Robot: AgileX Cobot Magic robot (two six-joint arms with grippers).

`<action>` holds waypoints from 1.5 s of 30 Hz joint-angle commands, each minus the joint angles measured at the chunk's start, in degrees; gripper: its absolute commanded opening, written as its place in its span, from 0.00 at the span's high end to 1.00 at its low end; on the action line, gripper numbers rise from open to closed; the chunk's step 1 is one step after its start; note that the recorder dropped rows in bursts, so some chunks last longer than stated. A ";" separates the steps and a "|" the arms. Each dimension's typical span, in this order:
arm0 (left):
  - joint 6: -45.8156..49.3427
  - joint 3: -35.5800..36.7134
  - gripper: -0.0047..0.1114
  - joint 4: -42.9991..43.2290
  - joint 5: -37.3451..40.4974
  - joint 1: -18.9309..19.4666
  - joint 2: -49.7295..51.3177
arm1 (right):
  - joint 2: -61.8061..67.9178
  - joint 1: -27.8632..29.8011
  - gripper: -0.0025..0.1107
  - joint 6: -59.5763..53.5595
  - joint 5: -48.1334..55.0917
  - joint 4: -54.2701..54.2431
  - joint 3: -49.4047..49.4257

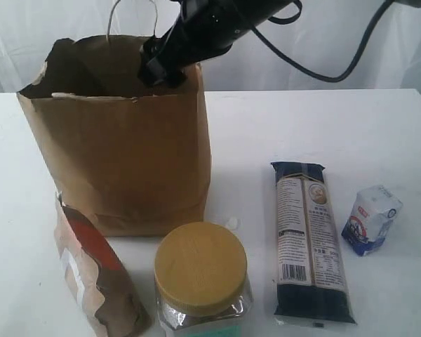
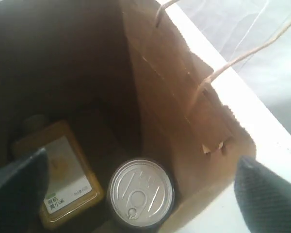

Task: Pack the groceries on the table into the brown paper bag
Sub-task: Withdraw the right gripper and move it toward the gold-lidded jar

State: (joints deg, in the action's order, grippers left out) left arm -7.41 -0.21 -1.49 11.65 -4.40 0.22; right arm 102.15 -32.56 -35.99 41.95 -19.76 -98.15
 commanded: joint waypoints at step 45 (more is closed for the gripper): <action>-0.02 0.21 0.96 -0.38 -0.12 -0.34 -0.22 | -29.51 -0.09 0.98 18.42 28.01 -7.47 36.61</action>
State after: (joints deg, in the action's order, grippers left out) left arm -7.41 -0.21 -1.49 11.65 -4.40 0.22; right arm 73.29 -32.56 -12.55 69.83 -19.03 -66.99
